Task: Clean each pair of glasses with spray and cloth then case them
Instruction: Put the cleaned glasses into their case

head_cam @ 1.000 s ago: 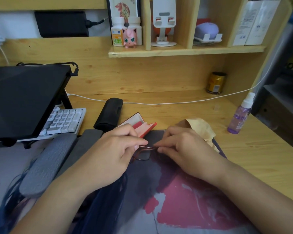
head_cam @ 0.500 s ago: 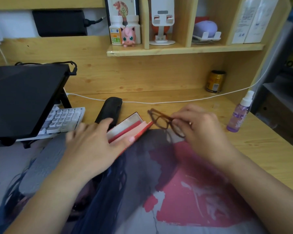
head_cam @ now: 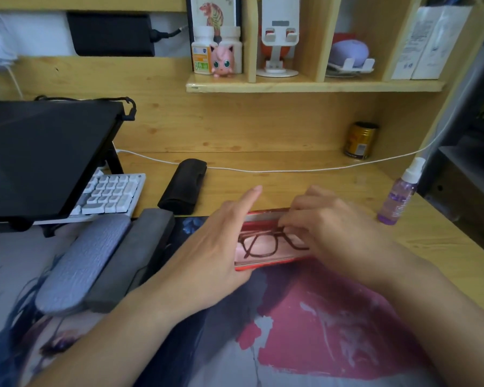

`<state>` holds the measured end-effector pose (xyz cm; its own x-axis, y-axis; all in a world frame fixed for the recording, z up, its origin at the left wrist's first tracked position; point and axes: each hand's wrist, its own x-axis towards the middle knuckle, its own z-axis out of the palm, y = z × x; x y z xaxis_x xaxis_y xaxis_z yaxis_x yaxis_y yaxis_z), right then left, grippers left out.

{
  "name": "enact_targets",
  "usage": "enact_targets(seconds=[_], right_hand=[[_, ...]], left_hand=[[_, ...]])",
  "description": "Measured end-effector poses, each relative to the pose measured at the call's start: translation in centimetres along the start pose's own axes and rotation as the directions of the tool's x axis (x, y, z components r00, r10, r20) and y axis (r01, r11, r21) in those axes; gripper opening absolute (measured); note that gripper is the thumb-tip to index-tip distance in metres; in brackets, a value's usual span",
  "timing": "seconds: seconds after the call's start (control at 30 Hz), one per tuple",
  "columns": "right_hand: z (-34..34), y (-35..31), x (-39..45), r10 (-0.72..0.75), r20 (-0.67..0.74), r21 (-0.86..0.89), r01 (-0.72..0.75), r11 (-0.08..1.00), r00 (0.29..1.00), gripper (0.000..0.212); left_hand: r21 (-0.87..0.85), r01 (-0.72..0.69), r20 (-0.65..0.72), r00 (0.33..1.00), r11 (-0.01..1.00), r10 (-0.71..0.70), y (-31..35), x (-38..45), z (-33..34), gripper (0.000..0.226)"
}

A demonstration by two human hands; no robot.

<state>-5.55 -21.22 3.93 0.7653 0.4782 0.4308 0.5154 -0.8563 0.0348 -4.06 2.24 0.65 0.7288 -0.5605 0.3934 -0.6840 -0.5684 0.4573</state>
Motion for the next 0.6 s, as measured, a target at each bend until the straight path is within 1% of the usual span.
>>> enact_targets(seconds=[0.03,0.1,0.2,0.23,0.37,0.5,0.6], right_hand=[[0.1,-0.4,-0.1,0.002,0.014,-0.040,-0.001,0.999,1.000,0.027],[0.1,-0.9,0.1,0.004,0.018,-0.067,-0.003,0.998,1.000,0.029],[0.5,-1.6,0.3,-0.035,0.022,-0.091,0.037,0.995,0.999,0.017],[0.8,-1.9,0.4,-0.036,0.038,-0.101,0.039,0.994,0.999,0.016],[1.5,-2.3,0.4,-0.005,0.084,-0.119,0.015,0.993,0.996,0.021],[1.4,-2.0,0.3,-0.045,0.087,-0.169,0.059,0.984,0.995,0.020],[1.3,-2.1,0.1,-0.078,0.129,-0.175,0.100,0.979,0.989,0.016]], left_hand=[[-0.055,0.023,-0.010,1.000,0.998,-0.023,-0.1,-0.1,0.1,0.122],[-0.123,0.060,-0.011,0.998,0.991,-0.061,-0.3,-0.2,0.3,0.123],[-0.165,0.093,0.012,0.996,0.982,-0.092,-0.6,-0.2,0.6,0.127],[-0.177,0.099,0.014,0.995,0.979,-0.098,-0.6,-0.2,0.7,0.128],[-0.206,0.121,0.016,0.993,0.971,-0.121,-0.7,-0.1,0.8,0.130],[-0.221,0.157,0.026,0.987,0.963,-0.156,-0.7,-0.1,0.7,0.131],[-0.197,0.173,0.030,0.985,0.965,-0.170,-0.7,-0.1,0.7,0.132]])
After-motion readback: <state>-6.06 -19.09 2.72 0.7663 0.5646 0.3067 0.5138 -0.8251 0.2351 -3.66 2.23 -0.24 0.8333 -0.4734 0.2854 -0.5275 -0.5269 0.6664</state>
